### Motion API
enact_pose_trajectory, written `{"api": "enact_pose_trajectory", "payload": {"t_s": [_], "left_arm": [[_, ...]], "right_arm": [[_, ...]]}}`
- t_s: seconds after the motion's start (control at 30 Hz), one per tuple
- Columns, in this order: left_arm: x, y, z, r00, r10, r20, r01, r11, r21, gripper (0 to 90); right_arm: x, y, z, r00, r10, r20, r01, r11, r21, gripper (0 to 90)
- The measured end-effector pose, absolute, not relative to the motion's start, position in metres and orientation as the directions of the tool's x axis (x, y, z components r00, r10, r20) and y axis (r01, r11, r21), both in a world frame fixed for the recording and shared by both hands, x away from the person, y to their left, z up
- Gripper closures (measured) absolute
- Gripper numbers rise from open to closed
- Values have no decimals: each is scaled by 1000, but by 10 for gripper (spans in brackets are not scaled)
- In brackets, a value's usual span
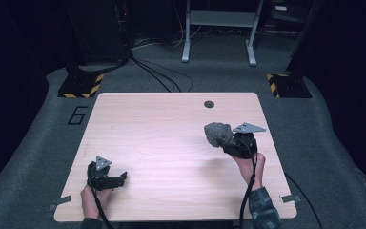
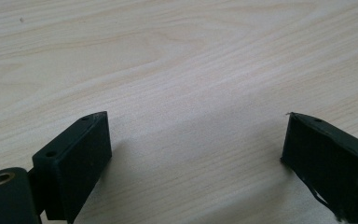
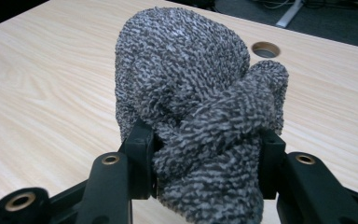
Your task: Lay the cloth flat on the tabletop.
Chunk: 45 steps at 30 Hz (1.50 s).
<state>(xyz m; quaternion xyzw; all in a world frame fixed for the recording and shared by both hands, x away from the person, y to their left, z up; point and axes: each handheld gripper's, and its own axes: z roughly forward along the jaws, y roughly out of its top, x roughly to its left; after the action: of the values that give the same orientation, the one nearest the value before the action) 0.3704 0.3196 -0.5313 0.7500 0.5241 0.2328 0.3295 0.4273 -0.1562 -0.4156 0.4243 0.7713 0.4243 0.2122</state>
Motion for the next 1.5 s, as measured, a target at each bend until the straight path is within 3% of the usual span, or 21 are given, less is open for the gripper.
{"api": "enact_pose_trajectory", "payload": {"t_s": [1.03, 1.5], "left_arm": [[370, 320, -531, 341, 940, 6, 632, -234, 739, 77], [370, 320, -531, 344, 939, 6, 636, -238, 734, 77]], "right_arm": [[388, -80, -432, -718, 695, 39, 421, 388, 820, 519], [388, -53, -493, -740, 670, 61, 502, 491, 712, 459]]}}
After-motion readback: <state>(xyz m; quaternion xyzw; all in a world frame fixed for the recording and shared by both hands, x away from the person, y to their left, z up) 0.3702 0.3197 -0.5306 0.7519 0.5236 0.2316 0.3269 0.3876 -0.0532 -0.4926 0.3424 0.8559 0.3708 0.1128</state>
